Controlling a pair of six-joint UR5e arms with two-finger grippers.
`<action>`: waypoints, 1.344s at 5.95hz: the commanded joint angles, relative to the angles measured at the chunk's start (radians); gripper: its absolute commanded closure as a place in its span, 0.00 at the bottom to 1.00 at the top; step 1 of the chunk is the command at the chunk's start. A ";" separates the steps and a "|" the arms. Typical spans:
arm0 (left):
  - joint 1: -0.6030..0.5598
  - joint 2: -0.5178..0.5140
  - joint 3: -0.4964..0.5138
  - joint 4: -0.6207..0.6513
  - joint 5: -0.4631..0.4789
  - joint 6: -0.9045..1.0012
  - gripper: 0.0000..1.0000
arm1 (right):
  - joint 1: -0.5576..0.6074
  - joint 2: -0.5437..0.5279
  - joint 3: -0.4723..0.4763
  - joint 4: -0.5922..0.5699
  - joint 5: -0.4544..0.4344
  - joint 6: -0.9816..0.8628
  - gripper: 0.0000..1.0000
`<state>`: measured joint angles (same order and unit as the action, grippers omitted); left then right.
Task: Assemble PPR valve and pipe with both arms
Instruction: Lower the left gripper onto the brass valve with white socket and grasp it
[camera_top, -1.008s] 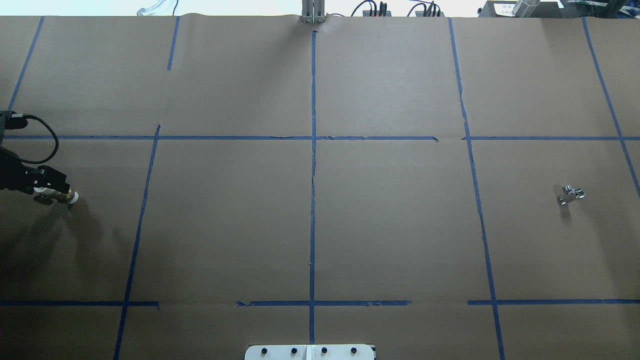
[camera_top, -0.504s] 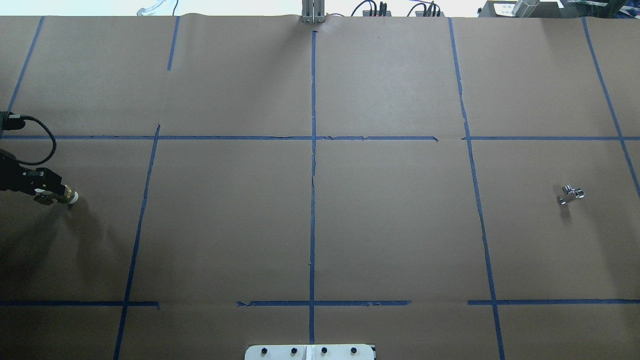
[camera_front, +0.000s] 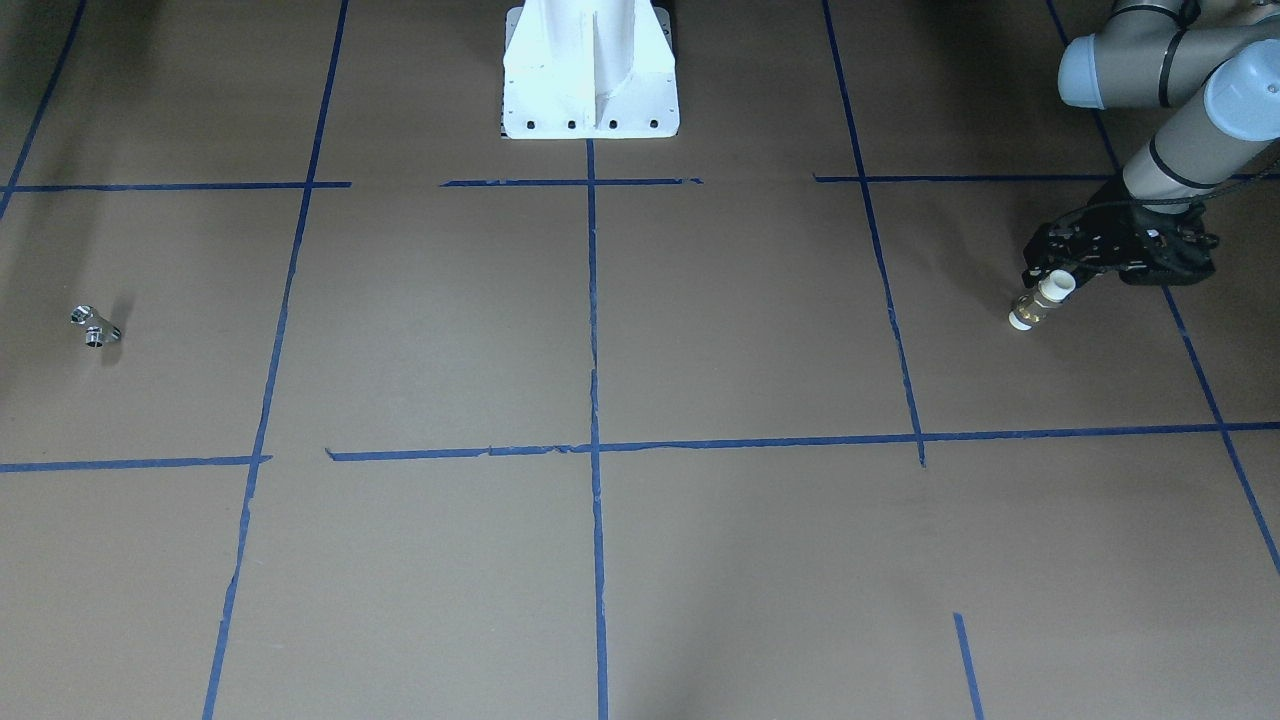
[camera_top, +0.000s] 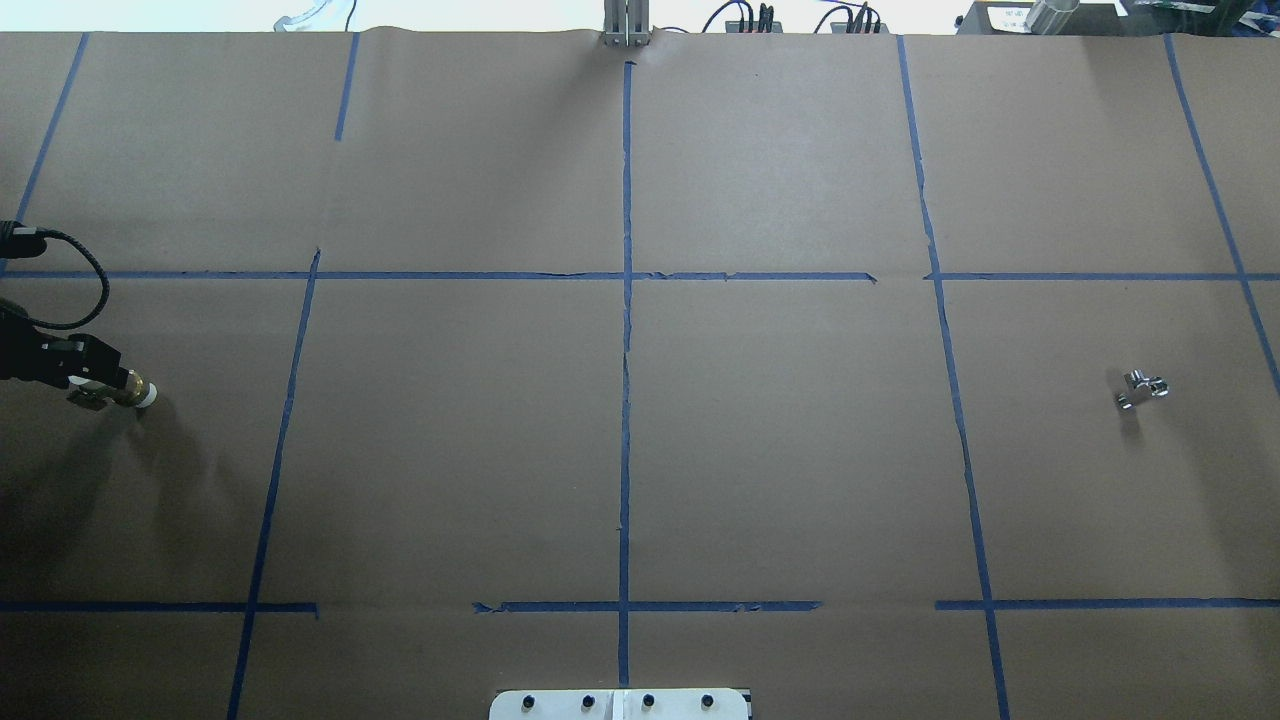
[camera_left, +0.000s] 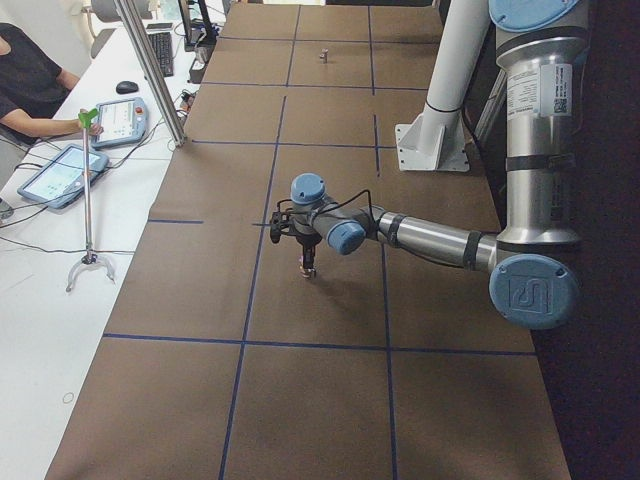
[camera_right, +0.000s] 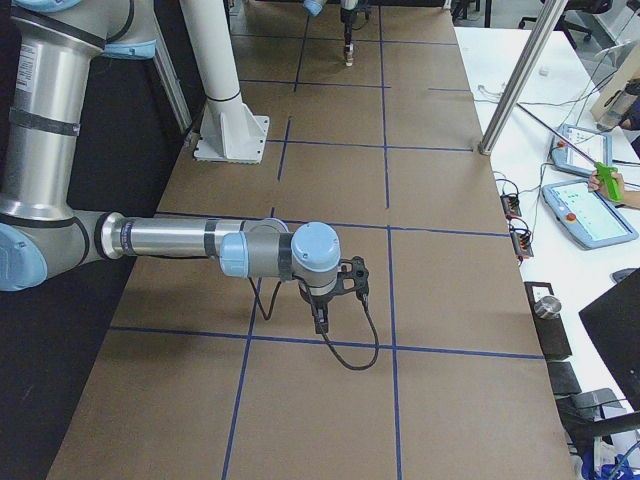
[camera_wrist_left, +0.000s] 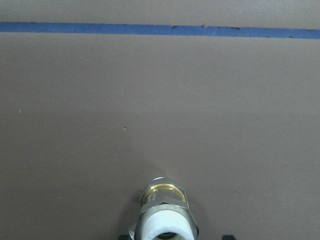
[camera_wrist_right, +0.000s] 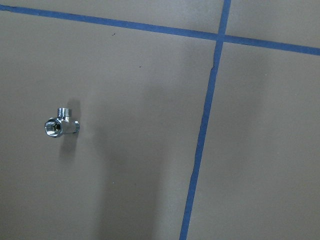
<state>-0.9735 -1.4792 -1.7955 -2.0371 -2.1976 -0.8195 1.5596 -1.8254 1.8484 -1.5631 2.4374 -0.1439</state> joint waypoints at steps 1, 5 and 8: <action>-0.001 0.000 -0.002 0.000 0.021 0.000 0.32 | -0.001 0.000 0.000 0.000 0.000 0.000 0.00; -0.001 -0.003 -0.002 -0.002 0.041 0.000 0.62 | -0.001 0.000 0.000 0.000 0.000 -0.002 0.00; -0.005 -0.013 -0.059 0.003 0.041 -0.010 1.00 | -0.001 0.000 0.002 0.000 0.002 0.000 0.00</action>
<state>-0.9769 -1.4833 -1.8227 -2.0366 -2.1558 -0.8221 1.5585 -1.8254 1.8496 -1.5631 2.4379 -0.1446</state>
